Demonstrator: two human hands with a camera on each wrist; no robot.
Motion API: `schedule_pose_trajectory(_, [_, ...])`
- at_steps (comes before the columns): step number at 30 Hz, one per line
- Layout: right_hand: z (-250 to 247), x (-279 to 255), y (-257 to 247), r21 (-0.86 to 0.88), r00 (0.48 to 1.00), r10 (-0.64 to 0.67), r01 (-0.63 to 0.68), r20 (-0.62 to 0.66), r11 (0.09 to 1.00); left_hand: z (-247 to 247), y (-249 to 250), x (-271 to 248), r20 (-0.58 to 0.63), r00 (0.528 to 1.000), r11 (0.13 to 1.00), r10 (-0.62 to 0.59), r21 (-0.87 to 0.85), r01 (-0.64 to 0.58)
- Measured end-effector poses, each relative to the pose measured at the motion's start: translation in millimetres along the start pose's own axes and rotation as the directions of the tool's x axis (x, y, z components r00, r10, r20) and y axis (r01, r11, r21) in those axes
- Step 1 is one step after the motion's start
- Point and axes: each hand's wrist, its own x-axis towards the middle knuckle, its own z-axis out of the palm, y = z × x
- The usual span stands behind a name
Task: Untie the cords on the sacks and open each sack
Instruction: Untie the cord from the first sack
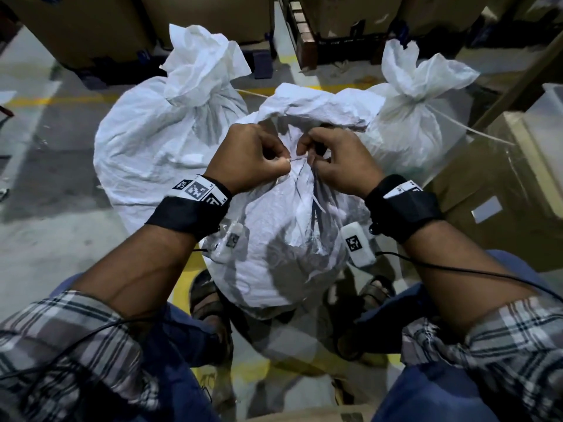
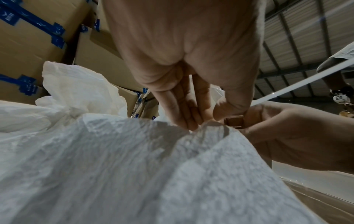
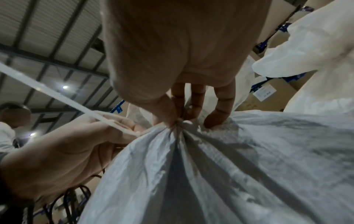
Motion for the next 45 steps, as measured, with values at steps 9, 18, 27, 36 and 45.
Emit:
schedule_pose_trajectory(9, [0.3,2.1,-4.3,-0.031,0.996,-0.024,0.027,0.085,0.999,1.3,0.9,-3.4,0.026,0.998,0.999,0.049,-0.014,-0.048])
schedule_pose_trajectory(18, [-8.3,-1.7,1.7,0.124,0.996,0.05,-0.059,0.071,0.991,2.3,0.8,-2.5,0.008,0.999,0.998,0.033,-0.057,-0.032])
schedule_pose_trajectory(27, [-6.3,-0.8,-1.7,0.016,0.99,-0.026,0.024,0.139,1.0,3.9,3.7,-5.4,0.052,0.998,0.998,0.033,-0.048,-0.03])
schedule_pose_trajectory(36, [-12.9,-6.7,-4.0,0.161,0.999,-0.004,-0.004,0.048,0.987,4.3,-2.6,-5.2,0.021,0.999,0.993,0.027,-0.116,-0.025])
schedule_pose_trajectory(45, [-17.9,-4.8,5.4,-0.026,0.997,0.037,-0.035,0.074,0.999,5.5,1.6,-4.0,0.033,0.998,0.992,0.05,-0.119,-0.046])
